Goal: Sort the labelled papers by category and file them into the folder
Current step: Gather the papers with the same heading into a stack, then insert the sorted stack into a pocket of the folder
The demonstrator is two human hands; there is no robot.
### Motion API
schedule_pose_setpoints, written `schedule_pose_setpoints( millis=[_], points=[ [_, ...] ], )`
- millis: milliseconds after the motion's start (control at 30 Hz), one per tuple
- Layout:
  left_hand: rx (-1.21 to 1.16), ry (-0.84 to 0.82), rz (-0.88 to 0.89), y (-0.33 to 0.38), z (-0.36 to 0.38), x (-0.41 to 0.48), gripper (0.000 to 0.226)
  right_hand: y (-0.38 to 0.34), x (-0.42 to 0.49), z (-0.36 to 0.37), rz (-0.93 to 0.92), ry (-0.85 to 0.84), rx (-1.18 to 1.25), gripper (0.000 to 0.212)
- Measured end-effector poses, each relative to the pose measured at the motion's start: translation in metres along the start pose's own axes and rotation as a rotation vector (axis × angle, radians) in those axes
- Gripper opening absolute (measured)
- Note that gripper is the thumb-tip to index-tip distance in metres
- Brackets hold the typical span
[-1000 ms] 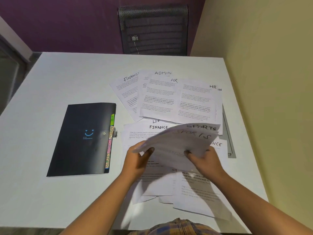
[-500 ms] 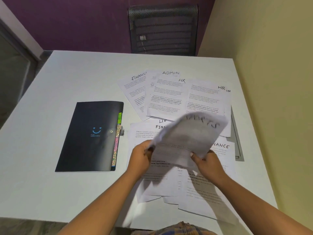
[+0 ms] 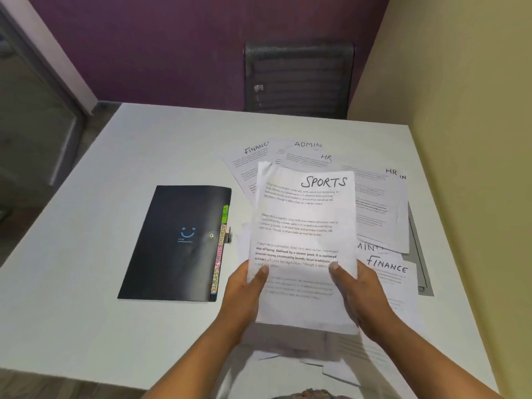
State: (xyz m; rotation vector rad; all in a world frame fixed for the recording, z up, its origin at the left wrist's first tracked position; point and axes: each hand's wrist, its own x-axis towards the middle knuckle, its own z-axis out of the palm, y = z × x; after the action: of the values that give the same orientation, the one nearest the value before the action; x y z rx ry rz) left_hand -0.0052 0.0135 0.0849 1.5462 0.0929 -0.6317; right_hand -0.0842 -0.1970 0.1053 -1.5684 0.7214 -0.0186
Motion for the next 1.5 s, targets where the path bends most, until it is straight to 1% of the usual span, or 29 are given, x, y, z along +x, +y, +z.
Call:
schedule_pose_setpoints(
  millis=[100,167,200,267,333,400,433,467,533,600,667,700,767,900,967,1067,1133,1167,1200,1267,1367,1433,1500],
  points=[
    [0.021,-0.011,-0.037,-0.003,-0.015,-0.002,0.016,0.003,-0.002,0.007,-0.04,0.057,-0.116,0.019],
    [0.035,-0.049,-0.078,-0.008,-0.028,-0.003,0.014,0.007,-0.003,0.01,-0.028,0.106,-0.102,0.019],
    [0.074,-0.034,-0.09,-0.011,-0.035,-0.002,0.012,0.01,-0.004,0.011,-0.009,0.132,-0.083,0.018],
    [0.231,0.101,-0.077,-0.017,-0.052,0.002,0.007,0.016,-0.005,0.014,0.024,0.175,-0.053,0.017],
    [0.48,0.261,-0.011,-0.022,-0.072,0.01,0.005,0.022,-0.007,0.018,0.043,0.217,-0.031,0.016],
    [0.701,0.351,0.05,-0.027,-0.095,0.021,0.005,0.026,-0.01,0.025,0.061,0.252,-0.013,0.017],
    [0.78,0.369,0.039,-0.029,-0.106,0.027,0.009,0.028,-0.013,0.029,0.075,0.267,-0.001,0.017],
    [0.866,0.375,0.01,-0.031,-0.114,0.034,0.021,0.03,-0.015,0.032,0.087,0.277,0.006,0.015],
    [1.064,0.351,-0.035,-0.037,-0.124,0.046,0.054,0.033,-0.019,0.04,0.1,0.293,0.005,0.009],
    [1.231,0.322,-0.058,-0.041,-0.128,0.055,0.085,0.035,-0.024,0.047,0.106,0.312,0.001,0.012],
    [1.368,0.279,-0.084,-0.043,-0.13,0.061,0.103,0.039,-0.029,0.053,0.119,0.326,0.006,0.012],
    [1.412,0.261,-0.098,-0.043,-0.131,0.063,0.107,0.04,-0.031,0.055,0.124,0.328,0.017,0.011],
    [1.419,0.231,-0.14,-0.043,-0.134,0.066,0.105,0.043,-0.035,0.058,0.132,0.327,0.03,0.011],
    [1.413,0.173,-0.176,-0.042,-0.128,0.063,0.092,0.049,-0.039,0.06,0.147,0.303,0.017,0.009],
    [1.453,0.132,-0.16,-0.037,-0.123,0.058,0.09,0.051,-0.037,0.057,0.153,0.292,0.01,0.007],
    [1.586,0.026,-0.085,-0.02,-0.122,0.057,0.09,0.053,-0.033,0.055,0.145,0.271,0.003,0.008],
    [1.657,-0.038,-0.076,-0.003,-0.125,0.058,0.075,0.054,-0.028,0.055,0.14,0.261,-0.016,0.008],
    [1.711,-0.035,-0.083,0.006,-0.127,0.058,0.066,0.053,-0.025,0.055,0.138,0.251,-0.025,0.009],
    [1.764,-0.006,-0.091,0.015,-0.128,0.056,0.06,0.052,-0.022,0.055,0.132,0.238,-0.029,0.011],
    [1.822,0.095,-0.084,0.03,-0.13,0.052,0.057,0.048,-0.018,0.057,0.117,0.209,-0.029,0.014],
    [1.743,0.318,-0.003,0.046,-0.133,0.044,0.053,0.044,-0.012,0.059,0.119,0.171,-0.035,0.015],
    [1.654,0.45,0.047,0.05,-0.137,0.039,0.068,0.04,-0.008,0.056,0.12,0.157,-0.047,0.014],
    [1.605,0.501,0.092,0.05,-0.142,0.035,0.09,0.036,-0.005,0.053,0.096,0.148,-0.077,0.015]
  ],
)
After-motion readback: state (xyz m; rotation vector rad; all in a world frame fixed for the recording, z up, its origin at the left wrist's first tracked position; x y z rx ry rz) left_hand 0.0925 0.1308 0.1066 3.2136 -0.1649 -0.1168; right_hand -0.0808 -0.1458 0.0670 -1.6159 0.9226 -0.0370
